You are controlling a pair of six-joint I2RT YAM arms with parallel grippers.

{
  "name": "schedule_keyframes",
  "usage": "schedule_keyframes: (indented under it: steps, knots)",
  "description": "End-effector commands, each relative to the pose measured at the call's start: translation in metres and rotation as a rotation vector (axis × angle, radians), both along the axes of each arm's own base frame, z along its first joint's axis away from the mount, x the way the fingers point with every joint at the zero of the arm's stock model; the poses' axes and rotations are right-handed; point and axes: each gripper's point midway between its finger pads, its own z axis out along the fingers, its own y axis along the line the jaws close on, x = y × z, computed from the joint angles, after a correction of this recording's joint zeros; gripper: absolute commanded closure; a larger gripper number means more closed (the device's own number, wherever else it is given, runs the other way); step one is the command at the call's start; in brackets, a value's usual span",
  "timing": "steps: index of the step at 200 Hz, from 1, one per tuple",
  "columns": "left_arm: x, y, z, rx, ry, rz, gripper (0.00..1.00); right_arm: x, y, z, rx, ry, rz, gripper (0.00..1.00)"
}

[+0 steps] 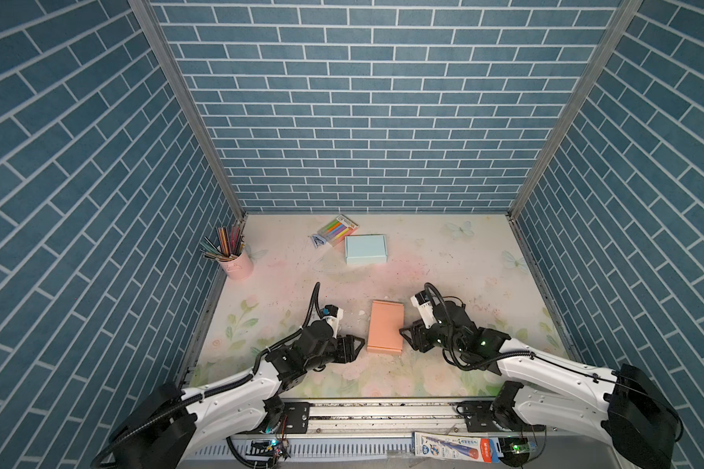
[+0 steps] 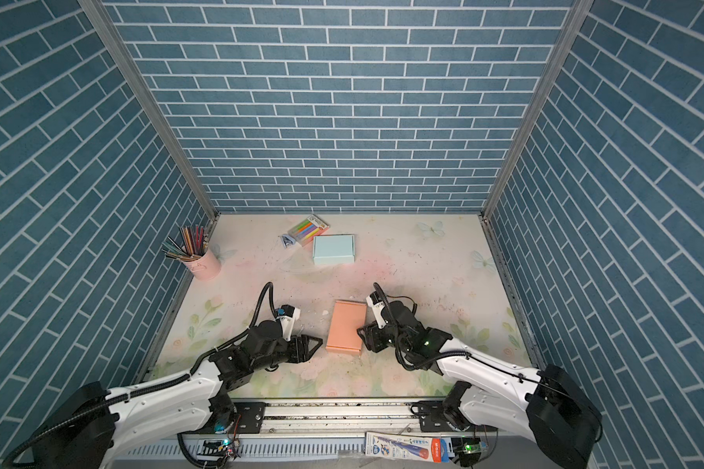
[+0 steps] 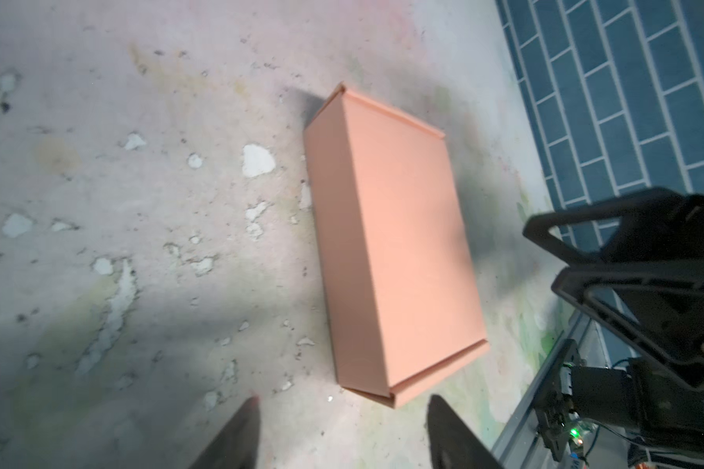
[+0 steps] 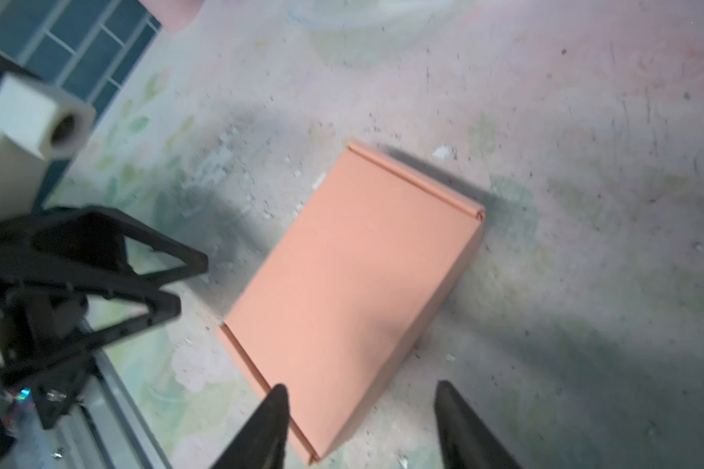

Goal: Fold the paper box

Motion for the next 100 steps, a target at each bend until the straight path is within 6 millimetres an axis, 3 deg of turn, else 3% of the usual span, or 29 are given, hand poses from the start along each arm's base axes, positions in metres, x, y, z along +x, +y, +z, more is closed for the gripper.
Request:
schedule_keyframes:
  steps: [1,21,46,77,89,100]
  knots:
    - [-0.014,-0.005,0.001,0.021,0.026,-0.017,0.19,0.020,0.012,0.022,0.033,-0.043,0.086,0.32]
    - [-0.027,-0.011,-0.002,0.032,0.044,-0.052,0.12,0.046,0.021,0.025,0.036,0.004,0.120,0.26]
    - [-0.038,-0.020,-0.002,0.006,0.054,-0.083,0.12,0.079,0.030,0.016,-0.034,0.036,0.144,0.23]
    - [-0.045,-0.036,0.002,0.000,0.052,-0.125,0.12,0.102,0.042,-0.003,-0.068,0.076,0.189,0.20]
    - [-0.045,-0.042,0.002,0.003,0.050,-0.135,0.17,0.106,0.046,-0.011,-0.080,0.104,0.206,0.20]
    - [-0.044,-0.046,0.001,0.000,0.050,-0.132,0.27,0.111,0.049,-0.018,-0.082,0.126,0.210,0.21]
